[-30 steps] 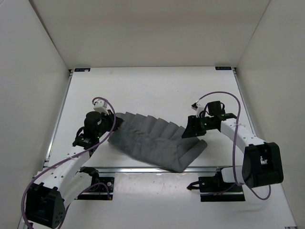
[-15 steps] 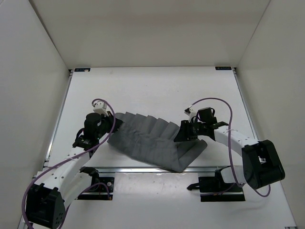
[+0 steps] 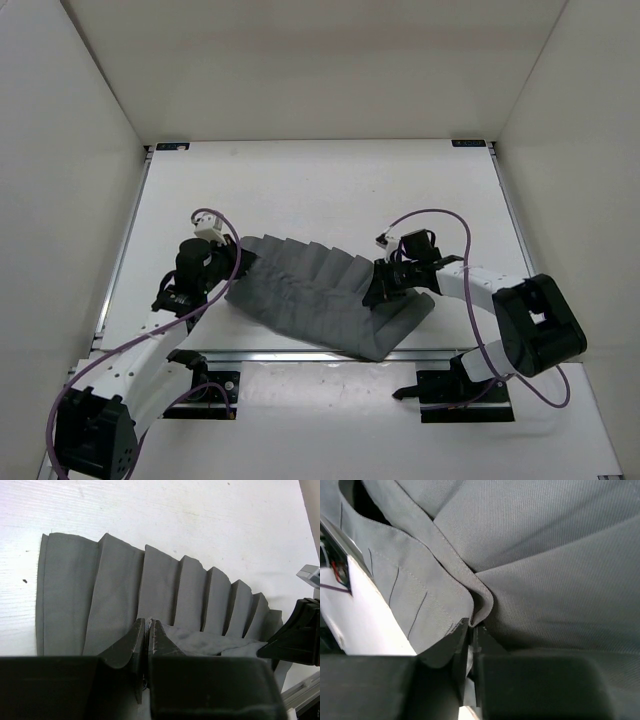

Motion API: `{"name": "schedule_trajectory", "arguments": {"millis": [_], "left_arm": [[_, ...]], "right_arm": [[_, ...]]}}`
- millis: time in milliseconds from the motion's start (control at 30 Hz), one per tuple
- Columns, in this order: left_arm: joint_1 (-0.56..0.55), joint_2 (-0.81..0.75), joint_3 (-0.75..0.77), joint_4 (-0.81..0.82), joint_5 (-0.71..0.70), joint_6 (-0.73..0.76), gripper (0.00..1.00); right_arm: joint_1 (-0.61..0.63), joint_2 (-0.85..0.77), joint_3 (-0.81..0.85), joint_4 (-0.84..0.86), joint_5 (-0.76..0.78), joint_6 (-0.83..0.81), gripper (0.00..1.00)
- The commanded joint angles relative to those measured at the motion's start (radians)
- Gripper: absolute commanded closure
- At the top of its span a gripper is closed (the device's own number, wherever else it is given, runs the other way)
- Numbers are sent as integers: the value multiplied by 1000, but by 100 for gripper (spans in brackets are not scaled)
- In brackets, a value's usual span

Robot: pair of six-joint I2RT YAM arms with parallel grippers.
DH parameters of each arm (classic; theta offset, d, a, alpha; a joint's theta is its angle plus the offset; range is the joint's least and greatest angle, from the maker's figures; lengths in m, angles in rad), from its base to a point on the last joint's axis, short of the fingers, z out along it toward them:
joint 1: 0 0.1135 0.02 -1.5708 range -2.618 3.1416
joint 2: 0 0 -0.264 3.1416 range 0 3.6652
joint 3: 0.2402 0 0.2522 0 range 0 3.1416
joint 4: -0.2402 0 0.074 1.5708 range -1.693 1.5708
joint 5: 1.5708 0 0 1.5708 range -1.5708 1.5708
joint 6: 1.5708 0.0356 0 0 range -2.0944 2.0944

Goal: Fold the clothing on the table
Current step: Fold the skirt

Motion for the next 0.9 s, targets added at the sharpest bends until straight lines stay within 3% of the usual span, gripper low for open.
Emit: {"name": "schedule_trajectory", "arguments": {"millis": [0, 167, 267, 400, 433, 500, 567, 600, 633, 700, 767, 867], "left_arm": [[9, -11, -10, 5, -19, -5, 100], [32, -51, 27, -33, -82, -4, 100], [52, 17, 106, 9, -56, 13, 100], [84, 241, 330, 169, 5, 29, 100], [106, 272, 364, 223, 25, 16, 100], [130, 396, 573, 277, 90, -2, 100], [146, 487, 764, 230, 127, 16, 100], [140, 531, 868, 213, 110, 38, 100], [133, 557, 945, 179, 110, 58, 100], [121, 570, 986, 145, 104, 79, 100], [116, 561, 946, 150, 110, 76, 100], [97, 481, 756, 212, 98, 56, 100]], "right_arm": [[13, -13, 14, 57, 20, 30, 99], [-128, -149, 86, -76, -3, -14, 100], [-210, -130, 256, -174, -53, -89, 100], [-265, 113, 702, -285, -58, -181, 100], [-265, 190, 875, -337, -43, -209, 100], [-274, 306, 1179, -503, -9, -252, 100], [-279, 483, 1653, -635, 10, -270, 100], [-283, 476, 1689, -581, -7, -247, 100], [-317, 427, 1604, -476, -60, -227, 100], [-340, 384, 1519, -443, -78, -213, 100], [-331, 355, 1426, -472, -27, -265, 100], [-313, 272, 1189, -422, -16, -308, 100]]}}
